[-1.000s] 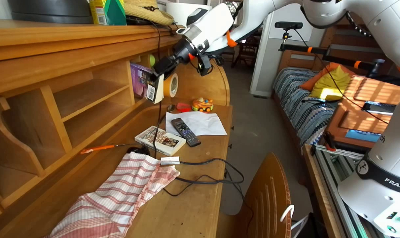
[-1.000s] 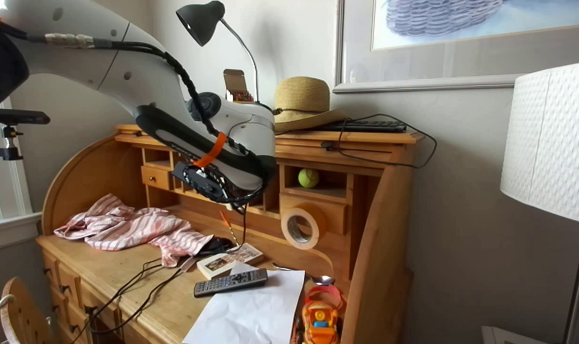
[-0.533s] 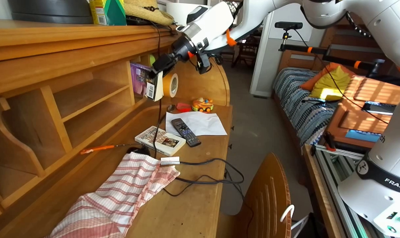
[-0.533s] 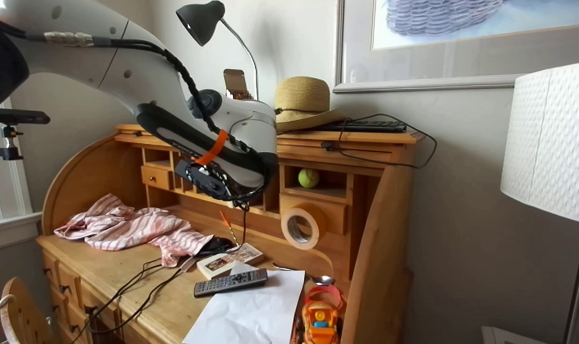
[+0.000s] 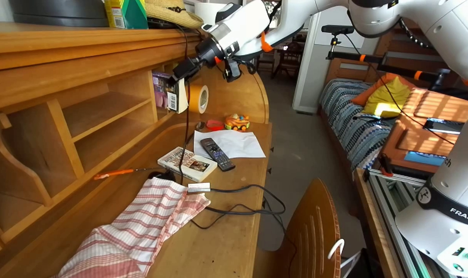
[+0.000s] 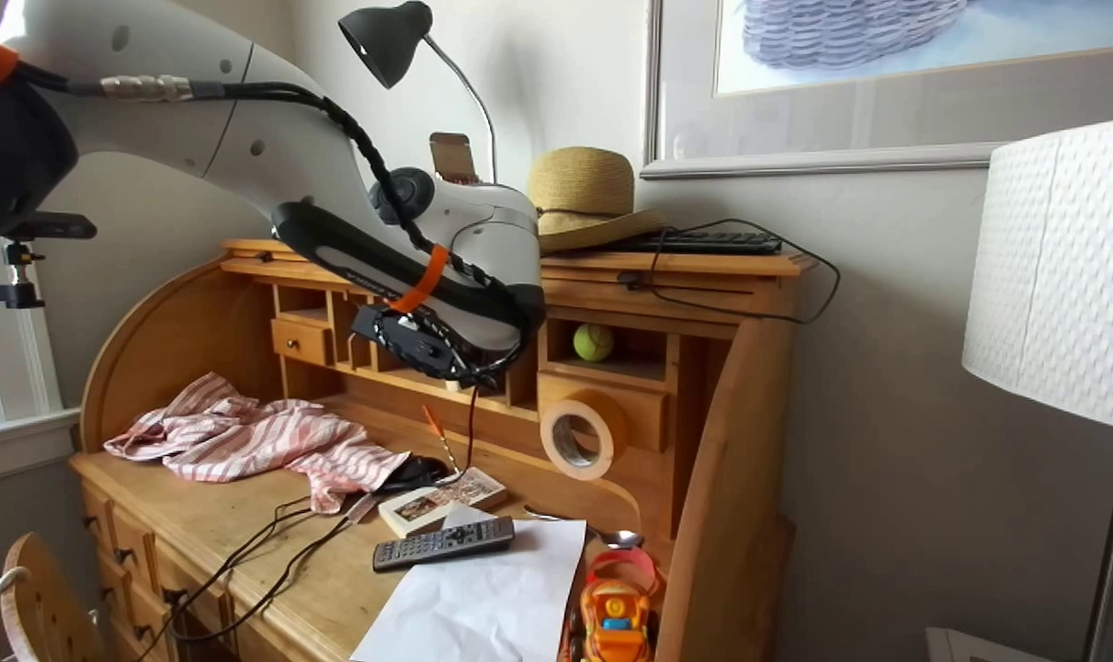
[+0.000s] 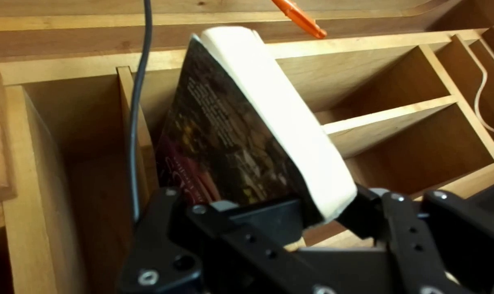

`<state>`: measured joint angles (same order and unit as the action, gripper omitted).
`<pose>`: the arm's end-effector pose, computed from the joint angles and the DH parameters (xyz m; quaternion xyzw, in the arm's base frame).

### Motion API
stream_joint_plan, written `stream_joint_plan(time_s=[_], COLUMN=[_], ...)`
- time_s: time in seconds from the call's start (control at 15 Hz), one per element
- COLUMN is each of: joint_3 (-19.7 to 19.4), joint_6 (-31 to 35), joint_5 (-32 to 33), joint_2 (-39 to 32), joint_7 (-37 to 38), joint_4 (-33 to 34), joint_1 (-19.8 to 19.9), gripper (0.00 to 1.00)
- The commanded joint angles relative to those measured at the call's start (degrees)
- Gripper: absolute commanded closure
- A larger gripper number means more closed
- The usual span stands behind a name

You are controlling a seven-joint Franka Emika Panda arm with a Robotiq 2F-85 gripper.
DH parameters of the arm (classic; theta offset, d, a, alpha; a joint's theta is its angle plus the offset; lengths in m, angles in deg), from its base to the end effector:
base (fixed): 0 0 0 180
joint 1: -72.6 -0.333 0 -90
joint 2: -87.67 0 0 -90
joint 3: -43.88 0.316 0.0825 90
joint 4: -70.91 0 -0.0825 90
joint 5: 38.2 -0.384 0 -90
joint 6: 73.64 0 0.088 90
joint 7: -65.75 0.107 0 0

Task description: Move the blue book to the right side of the shelf.

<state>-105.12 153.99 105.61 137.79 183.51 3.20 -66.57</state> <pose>0.6221 -0.1350 0.3461 -0.8782 -0.1302 -0.3815 0.2574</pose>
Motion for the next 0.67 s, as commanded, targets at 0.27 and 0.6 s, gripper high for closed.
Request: stream_joint_plan(time_s=[0.27, 0.6], joint_3=[-0.1, 0.3], joint_6=[-3.5, -5.7], joint_5=[0.0, 0.0], joint_2=[3.5, 5.1], joint_7=[-4.9, -7.7], joint_4=[2.0, 1.7], joint_1=[-1.5, -0.9], gripper=[0.95, 0.95])
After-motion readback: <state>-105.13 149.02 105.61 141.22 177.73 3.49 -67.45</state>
